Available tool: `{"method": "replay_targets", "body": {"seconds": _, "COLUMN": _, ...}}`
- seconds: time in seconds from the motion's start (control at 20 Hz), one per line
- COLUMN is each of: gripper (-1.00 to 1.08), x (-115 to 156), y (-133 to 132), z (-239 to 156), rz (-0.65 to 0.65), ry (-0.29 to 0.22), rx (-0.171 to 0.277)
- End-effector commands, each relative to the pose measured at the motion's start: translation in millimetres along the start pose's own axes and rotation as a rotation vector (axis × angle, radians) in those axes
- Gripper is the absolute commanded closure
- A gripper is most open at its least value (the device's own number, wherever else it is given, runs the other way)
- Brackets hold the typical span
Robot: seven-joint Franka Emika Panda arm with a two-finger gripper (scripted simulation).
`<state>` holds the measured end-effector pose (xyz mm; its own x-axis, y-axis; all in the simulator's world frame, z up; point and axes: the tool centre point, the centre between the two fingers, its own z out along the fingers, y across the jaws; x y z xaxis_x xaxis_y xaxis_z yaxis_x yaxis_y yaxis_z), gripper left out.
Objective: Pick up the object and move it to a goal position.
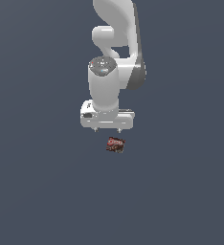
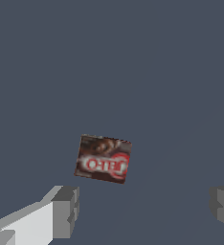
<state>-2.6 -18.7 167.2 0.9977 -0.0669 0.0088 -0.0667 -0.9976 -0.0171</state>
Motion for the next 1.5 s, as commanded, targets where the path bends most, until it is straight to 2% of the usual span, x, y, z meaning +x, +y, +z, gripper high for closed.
{"method": "replay_targets", "body": {"seconds": 0.0, "gripper": -0.92, "x": 0.0, "y": 0.0, "z": 0.0, "rz": 0.000, "ry": 0.000, "rx": 0.000}}
{"method": "replay_targets", "body": {"seconds": 0.45, "gripper": -0.92, "x": 4.7, "y": 16.1, "z": -7.3, "rz": -0.022, "ry": 0.000, "rx": -0.019}}
{"method": "replay_targets", "body": {"seconds": 0.9, "gripper": -0.92, "x": 4.5, "y": 15.4, "z": -5.4, "rz": -0.042, "ry": -0.001, "rx": -0.020}}
{"method": "replay_targets", "body": {"seconds": 1.45, "gripper": -0.92, "x": 3.1, "y": 10.6, "z": 9.7, "rz": -0.214, "ry": -0.007, "rx": -0.027}}
